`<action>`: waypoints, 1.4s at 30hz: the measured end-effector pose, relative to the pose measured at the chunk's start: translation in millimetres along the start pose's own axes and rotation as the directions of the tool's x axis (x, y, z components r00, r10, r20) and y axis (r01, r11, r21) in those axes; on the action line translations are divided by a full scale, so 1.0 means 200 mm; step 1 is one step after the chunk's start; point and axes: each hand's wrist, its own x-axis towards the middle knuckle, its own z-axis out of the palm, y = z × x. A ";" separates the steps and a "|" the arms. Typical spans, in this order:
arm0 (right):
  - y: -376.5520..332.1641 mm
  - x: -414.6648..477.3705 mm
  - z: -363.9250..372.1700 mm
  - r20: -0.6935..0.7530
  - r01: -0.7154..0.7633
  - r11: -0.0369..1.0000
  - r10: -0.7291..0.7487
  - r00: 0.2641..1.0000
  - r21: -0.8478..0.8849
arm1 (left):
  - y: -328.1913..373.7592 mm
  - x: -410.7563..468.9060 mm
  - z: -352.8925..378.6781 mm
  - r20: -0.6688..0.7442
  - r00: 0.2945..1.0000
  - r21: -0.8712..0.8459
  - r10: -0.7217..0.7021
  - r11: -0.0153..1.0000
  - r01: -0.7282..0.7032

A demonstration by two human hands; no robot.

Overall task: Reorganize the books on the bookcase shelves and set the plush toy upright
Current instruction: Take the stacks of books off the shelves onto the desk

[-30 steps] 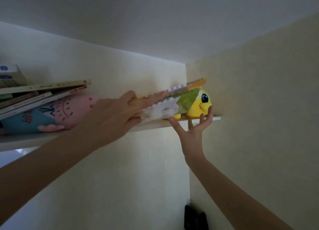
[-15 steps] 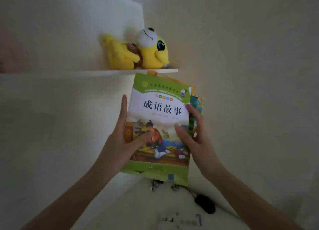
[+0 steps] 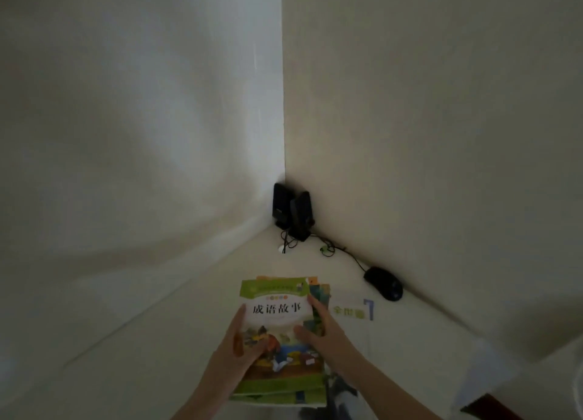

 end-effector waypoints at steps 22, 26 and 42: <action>-0.05 0.32 0.47 0.127 0.043 0.904 0.012 0.992 -0.426 | -0.24 0.17 -0.51 0.049 0.992 0.213 -0.115 0.972 0.102; -0.51 0.24 0.45 0.148 0.189 0.945 -0.154 0.977 -0.266 | 0.19 0.08 -0.71 -0.007 0.994 0.116 0.109 0.987 -0.107; -2.13 -0.70 0.71 0.360 0.720 0.692 -0.686 0.632 0.054 | 1.43 -1.12 -1.56 -0.311 0.630 0.361 0.712 0.702 -0.614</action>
